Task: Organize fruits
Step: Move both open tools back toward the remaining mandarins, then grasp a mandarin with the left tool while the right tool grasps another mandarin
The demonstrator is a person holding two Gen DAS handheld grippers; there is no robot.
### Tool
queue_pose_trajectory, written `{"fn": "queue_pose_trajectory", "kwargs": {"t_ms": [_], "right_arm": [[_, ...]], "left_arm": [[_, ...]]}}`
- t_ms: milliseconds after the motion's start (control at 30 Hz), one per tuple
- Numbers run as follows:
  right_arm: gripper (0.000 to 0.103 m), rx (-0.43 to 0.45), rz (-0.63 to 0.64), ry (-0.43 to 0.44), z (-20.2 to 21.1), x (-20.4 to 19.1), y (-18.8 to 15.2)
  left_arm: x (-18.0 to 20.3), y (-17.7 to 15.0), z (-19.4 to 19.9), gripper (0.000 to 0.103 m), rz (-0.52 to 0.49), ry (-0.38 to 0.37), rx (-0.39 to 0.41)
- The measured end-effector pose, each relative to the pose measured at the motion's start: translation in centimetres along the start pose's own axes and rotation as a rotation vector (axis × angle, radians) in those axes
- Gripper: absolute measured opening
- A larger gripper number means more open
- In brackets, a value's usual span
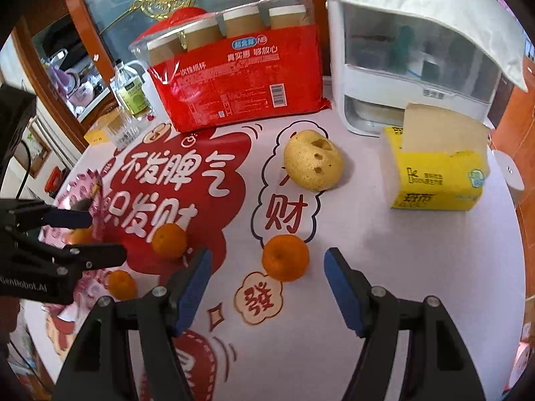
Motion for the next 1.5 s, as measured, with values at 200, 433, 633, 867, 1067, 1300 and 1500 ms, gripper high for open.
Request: {"fn": "queue_pose_trajectory", "kwargs": {"t_ms": [200,433,633,867,1067,1300,1500], "right_arm": [[0.07,0.028,0.038,-0.006,-2.0,0.9,-0.9],[0.07,0.047,0.037,0.001,-3.9,1.9,-2.0],[0.069,0.041,0.023,0.0,-5.2,2.6,-2.6],[0.06,0.025,0.046,-0.003,-6.1,2.7,-2.8],[0.051,0.024,0.086,-0.035,-6.4,2.4,-2.8],[0.045,0.033,0.102,-0.049,-6.5,2.2,-2.9],[0.044,0.015,0.063,-0.024,-5.9,1.8,-3.3]], "left_arm": [[1.1,0.6,-2.7,0.078,0.023,-0.068,0.009],[1.5,1.1,-5.4,0.075,0.049,-0.062,-0.008],[1.6,1.3,-7.1,0.066,0.071,-0.075,-0.027],[1.7,1.5,-8.4,0.05,0.087,-0.076,-0.037],[1.5,1.8,-8.9,0.044,0.094,-0.086,-0.041],[1.4,1.6,-8.9,0.042,0.096,-0.093,-0.039],[1.3,0.8,-7.9,0.042,0.103,-0.109,-0.046]]}}
Point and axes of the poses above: each gripper's, at about its wrist camera, not at the fingertips, and z roughly against the way its jaws point, x to its right, y to its top, the point moved 3 cm from there along -z, roughly the way its jaws point, and after that the axes turned 13 degrees about y, right-handed, at the moved point
